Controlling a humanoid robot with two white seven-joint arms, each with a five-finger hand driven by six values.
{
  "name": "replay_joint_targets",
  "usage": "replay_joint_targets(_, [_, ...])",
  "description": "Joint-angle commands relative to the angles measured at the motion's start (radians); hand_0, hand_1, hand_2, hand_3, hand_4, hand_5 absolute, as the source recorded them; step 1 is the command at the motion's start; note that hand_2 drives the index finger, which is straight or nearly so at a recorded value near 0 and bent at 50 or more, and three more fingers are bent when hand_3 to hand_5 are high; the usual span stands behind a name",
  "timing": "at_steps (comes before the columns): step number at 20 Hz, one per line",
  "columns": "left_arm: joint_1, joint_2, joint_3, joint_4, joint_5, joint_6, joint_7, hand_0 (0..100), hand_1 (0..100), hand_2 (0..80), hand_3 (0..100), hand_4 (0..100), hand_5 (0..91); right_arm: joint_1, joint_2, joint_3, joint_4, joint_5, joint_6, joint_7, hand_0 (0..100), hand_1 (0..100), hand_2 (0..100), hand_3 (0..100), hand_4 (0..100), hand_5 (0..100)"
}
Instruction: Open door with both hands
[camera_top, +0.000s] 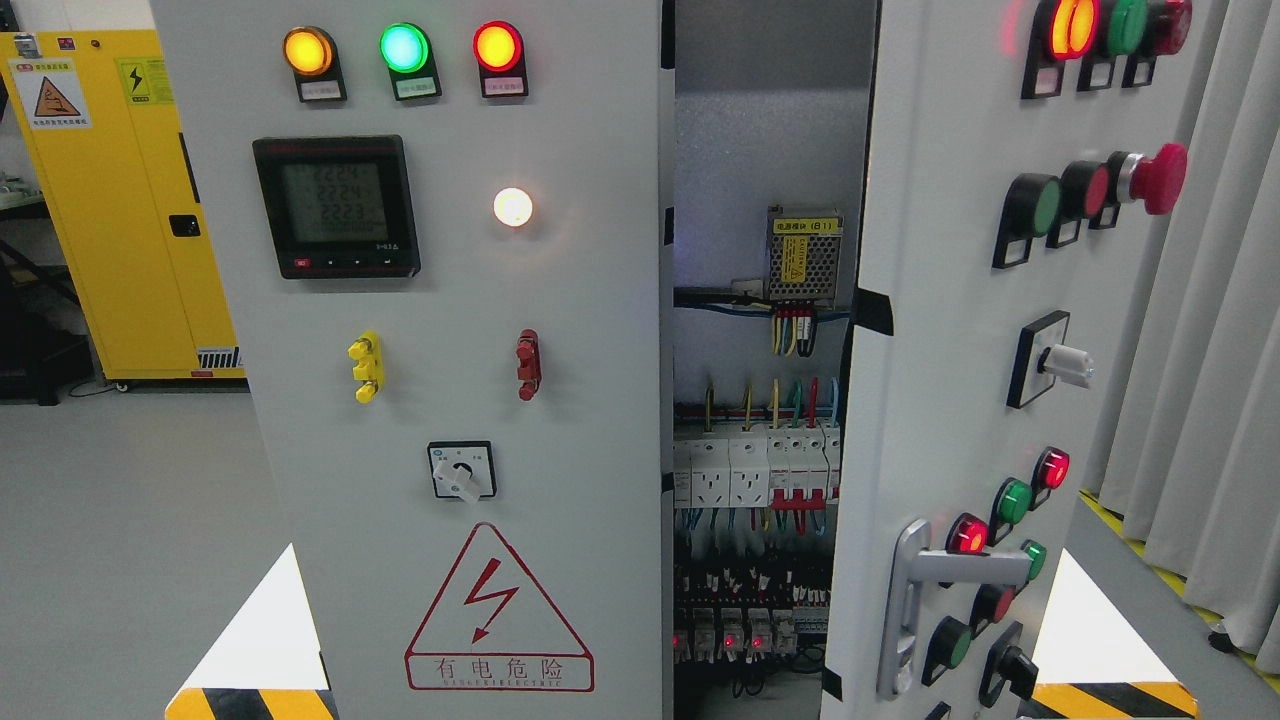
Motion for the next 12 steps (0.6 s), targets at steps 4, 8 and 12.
replay_joint_targets(4, [0.029,0.108,0.090,-0.435,0.002,-0.035,-0.002,40,22,9.7,32,7,0.0,-0.001,-0.018,0.001,0.002,0.000,0.000,-0.005,21,11,0,0,0,0])
replay_joint_targets(8, [0.272,0.220,0.096,-0.861,0.008,-0.002,-0.060,40,25,13.4,36,12,0.0,-0.001,-0.018,0.001,0.005,0.002,0.000,-0.005,21,11,0,0,0,0])
replay_joint_targets(12, [0.458,0.243,0.168,-1.203,0.020,0.005,-0.145,40,22,12.1,35,13,0.0,0.001,-0.027,-0.001,0.007,0.002,0.000,-0.005,21,11,0,0,0,0])
